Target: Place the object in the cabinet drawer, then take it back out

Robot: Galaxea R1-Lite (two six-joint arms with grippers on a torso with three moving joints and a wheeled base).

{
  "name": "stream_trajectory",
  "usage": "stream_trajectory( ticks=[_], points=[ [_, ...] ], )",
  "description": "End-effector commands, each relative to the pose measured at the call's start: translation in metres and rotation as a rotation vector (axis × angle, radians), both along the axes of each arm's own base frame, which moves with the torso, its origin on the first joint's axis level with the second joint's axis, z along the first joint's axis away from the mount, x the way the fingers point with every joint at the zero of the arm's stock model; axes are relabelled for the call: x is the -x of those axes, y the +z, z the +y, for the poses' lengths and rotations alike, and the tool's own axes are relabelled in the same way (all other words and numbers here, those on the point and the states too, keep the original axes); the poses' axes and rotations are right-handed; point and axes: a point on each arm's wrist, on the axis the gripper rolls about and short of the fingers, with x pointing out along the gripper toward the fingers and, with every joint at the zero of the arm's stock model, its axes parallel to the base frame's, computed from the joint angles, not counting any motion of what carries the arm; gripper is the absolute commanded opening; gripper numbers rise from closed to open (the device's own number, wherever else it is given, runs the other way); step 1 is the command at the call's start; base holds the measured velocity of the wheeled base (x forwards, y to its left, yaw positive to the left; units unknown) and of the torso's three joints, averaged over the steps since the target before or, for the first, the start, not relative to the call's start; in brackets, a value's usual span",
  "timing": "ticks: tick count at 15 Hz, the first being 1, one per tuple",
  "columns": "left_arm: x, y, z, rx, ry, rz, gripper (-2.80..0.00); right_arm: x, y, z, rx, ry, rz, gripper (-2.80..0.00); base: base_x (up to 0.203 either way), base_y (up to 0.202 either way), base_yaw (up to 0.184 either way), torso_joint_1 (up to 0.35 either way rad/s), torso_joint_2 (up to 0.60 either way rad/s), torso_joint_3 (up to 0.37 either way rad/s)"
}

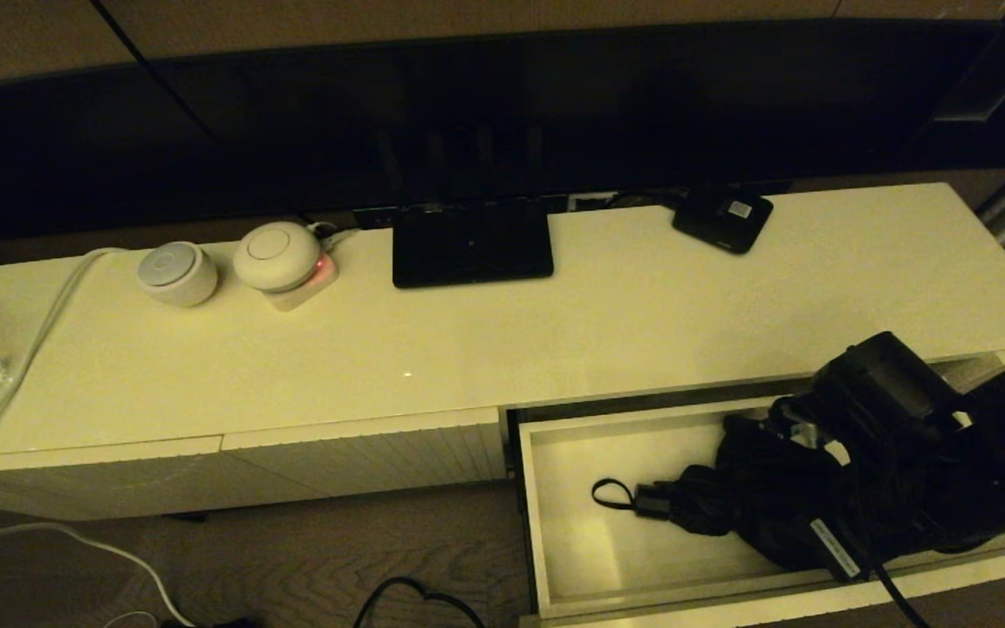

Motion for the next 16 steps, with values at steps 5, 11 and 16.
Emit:
stream_trajectory(
  ticks=[5,11,16],
  points=[
    [0.0,-0.001,0.0,0.0,0.001,0.003,-2.8,0.01,0.009,-0.016,0.312,0.608,-0.022,-2.8,0.0,0.0,0.0,0.0,0.0,0.0],
    [0.0,-0.001,0.0,0.0,0.001,0.003,-2.8,-0.006,-0.004,-0.011,0.442,0.943,0.032,-2.8,0.0,0.0,0.0,0.0,0.0,0.0],
    [0.0,-0.001,0.0,0.0,0.001,0.003,-2.8,-0.018,-0.009,-0.025,0.455,1.064,0.042,-2.8,0.0,0.0,0.0,0.0,0.0,0.0]
  ],
)
